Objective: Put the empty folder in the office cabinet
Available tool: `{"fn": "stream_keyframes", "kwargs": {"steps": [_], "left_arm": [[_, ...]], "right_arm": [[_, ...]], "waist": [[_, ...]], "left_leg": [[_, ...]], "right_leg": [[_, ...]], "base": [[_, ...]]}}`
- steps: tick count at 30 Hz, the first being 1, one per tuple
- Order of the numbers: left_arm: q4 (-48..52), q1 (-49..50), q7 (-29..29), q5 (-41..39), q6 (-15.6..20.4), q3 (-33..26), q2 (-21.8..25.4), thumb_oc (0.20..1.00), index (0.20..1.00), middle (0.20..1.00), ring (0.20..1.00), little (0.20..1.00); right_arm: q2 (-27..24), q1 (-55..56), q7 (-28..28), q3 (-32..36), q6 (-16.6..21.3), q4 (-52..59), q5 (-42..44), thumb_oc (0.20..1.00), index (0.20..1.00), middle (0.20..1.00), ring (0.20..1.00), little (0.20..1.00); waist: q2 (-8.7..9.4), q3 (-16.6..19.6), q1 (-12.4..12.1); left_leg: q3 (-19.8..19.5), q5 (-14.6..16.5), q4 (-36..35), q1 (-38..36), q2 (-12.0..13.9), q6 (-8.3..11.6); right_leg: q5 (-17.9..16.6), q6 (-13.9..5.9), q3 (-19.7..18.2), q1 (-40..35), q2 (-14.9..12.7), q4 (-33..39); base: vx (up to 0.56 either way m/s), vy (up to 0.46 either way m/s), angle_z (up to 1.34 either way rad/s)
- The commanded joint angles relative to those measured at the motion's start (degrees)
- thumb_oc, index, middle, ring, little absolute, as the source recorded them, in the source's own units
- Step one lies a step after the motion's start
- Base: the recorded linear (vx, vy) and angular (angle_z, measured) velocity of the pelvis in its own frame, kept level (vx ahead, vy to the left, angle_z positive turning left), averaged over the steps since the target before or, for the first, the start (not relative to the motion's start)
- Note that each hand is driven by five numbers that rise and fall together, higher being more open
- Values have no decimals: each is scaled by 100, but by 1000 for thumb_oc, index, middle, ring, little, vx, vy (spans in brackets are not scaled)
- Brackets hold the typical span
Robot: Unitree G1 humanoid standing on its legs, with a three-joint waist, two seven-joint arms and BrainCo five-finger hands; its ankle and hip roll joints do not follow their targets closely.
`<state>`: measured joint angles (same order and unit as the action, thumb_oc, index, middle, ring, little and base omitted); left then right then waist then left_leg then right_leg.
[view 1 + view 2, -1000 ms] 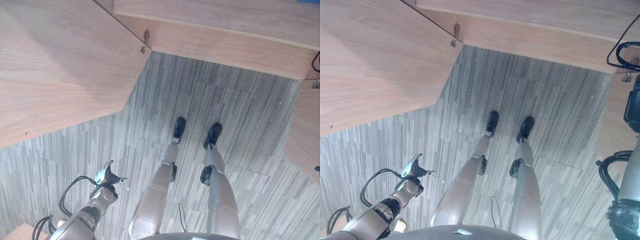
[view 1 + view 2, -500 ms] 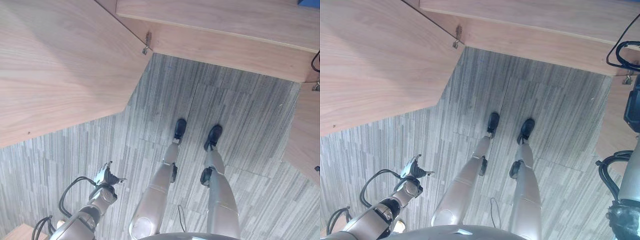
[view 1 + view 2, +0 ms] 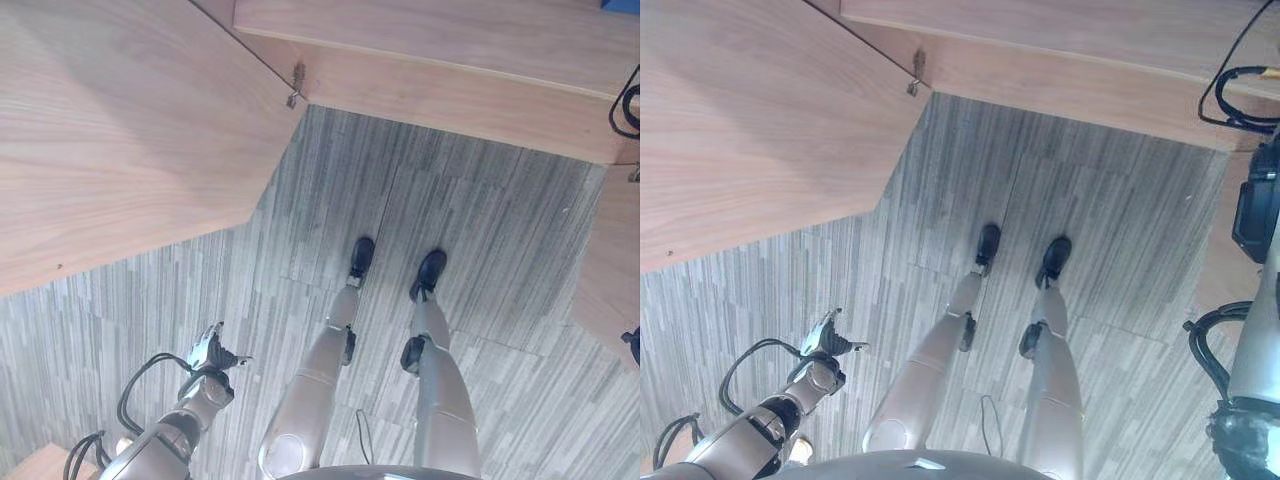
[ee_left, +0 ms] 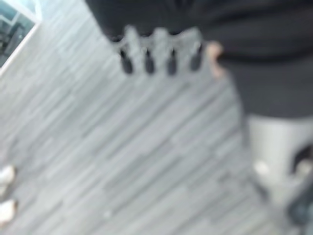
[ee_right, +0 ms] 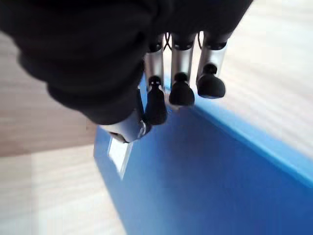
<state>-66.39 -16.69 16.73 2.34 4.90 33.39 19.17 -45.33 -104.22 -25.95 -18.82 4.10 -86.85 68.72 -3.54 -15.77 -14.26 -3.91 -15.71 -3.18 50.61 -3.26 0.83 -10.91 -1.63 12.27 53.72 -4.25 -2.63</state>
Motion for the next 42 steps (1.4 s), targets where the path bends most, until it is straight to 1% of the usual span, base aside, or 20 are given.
{"fn": "stream_keyframes", "kwargs": {"steps": [1, 3, 12, 14, 16, 17, 18, 21, 27, 36, 39, 42], "left_arm": [[-429, 104, 17, -210, -156, -233, 94, 1000, 1000, 1000, 1000, 1000], [-376, 175, 14, -198, -161, -234, 120, 1000, 1000, 1000, 1000, 1000], [-307, 271, 20, -218, -170, -252, 154, 1000, 1000, 1000, 1000, 1000], [-310, 278, 54, -243, -171, -235, 128, 1000, 1000, 1000, 1000, 1000], [-326, 273, 77, -243, -176, -225, 120, 1000, 1000, 1000, 1000, 1000], [-330, 246, 102, -257, -180, -216, 102, 1000, 1000, 1000, 1000, 1000], [-365, 231, 156, -260, -195, -196, 79, 1000, 1000, 1000, 1000, 1000], [-413, 172, 176, -262, -200, -178, 63, 1000, 1000, 1000, 1000, 1000], [-456, -70, 186, -309, -169, -248, 41, 1000, 1000, 1000, 1000, 1000], [-513, -138, 240, -348, -186, -226, 44, 1000, 1000, 1000, 1000, 1000], [-510, -189, 228, -355, -190, -244, 63, 1000, 1000, 1000, 1000, 1000], [-469, -201, 196, -358, -173, -262, 119, 1000, 1000, 1000, 1000, 1000]], "right_arm": [[-47, 82, 94, -691, 376, 163, 115, 200, 200, 200, 200, 200], [-60, 84, 134, -698, 406, 216, 106, 200, 200, 200, 200, 200], [-137, 128, 143, -539, 506, 206, 183, 200, 200, 200, 200, 200], [-164, 119, 15, -490, 628, 165, 208, 200, 200, 200, 200, 200], [-168, 125, -85, -441, 663, 132, 166, 200, 200, 200, 200, 200], [-166, 120, -190, -399, 703, 104, 137, 200, 200, 200, 200, 200], [-168, 111, -478, -307, 791, 63, 66, 200, 200, 200, 200, 200], [-82, 151, -597, -210, 800, 106, 53, 200, 200, 200, 200, 200], [122, 194, -416, -326, 662, 217, 18, 200, 200, 200, 200, 200], [228, 183, -545, -313, 705, 172, -23, 200, 200, 200, 200, 200], [285, 203, -448, -301, 662, 215, -9, 200, 200, 200, 200, 200], [373, 213, -163, -423, 583, 338, 21, 200, 200, 200, 200, 200]], "waist": [[21, -27, -92], [9, -35, -133], [-1, -59, -169], [-8, -79, -170], [-14, -85, -170], [-22, -90, -168], [-46, -108, -163], [-59, -122, -140], [-7, -187, -74], [-19, -267, -40], [-17, -277, -38], [-5, -299, -49]], "left_leg": [[-126, 824, -182, -249, 173, 864], [-131, 814, -182, -253, 166, 863], [-146, 816, -182, -275, 151, 863], [-136, 815, -182, -272, 156, 864], [-135, 819, -182, -268, 159, 864], [-133, 820, -182, -267, 157, 862], [-135, 818, -182, -255, 156, 858], [-127, 817, -182, -244, 158, 856], [-121, 808, -182, -174, 194, 869], [-102, 795, -182, -118, 217, 852], [-99, 789, -182, -92, 231, 853], [-99, 779, -182, -71, 230, 850]], "right_leg": [[791, -533, 0, -727, -230, 251], [793, -535, 10, -740, -231, 242], [796, -533, 20, -768, -218, 244], [790, -537, 20, -759, -216, 247], [787, -538, 19, -757, -217, 257], [782, -538, 16, -757, -217, 264], [774, -542, 18, -753, -220, 271], [768, -547, 22, -755, -225, 287], [760, -545, 6, -675, -215, 299], [756, -544, -18, -604, -205, 286], [759, -541, -14, -575, -207, 278], [755, -533, -28, -546, -194, 269]], "base": [[0, 0, 0], [0, 0, 0], [-1, -2, 0], [0, 0, 0], [0, 0, 0], [0, 0, 0], [0, 0, 0], [0, 0, 0], [0, 0, 0], [0, 0, 0], [0, 0, 0], [0, 0, 0]]}}
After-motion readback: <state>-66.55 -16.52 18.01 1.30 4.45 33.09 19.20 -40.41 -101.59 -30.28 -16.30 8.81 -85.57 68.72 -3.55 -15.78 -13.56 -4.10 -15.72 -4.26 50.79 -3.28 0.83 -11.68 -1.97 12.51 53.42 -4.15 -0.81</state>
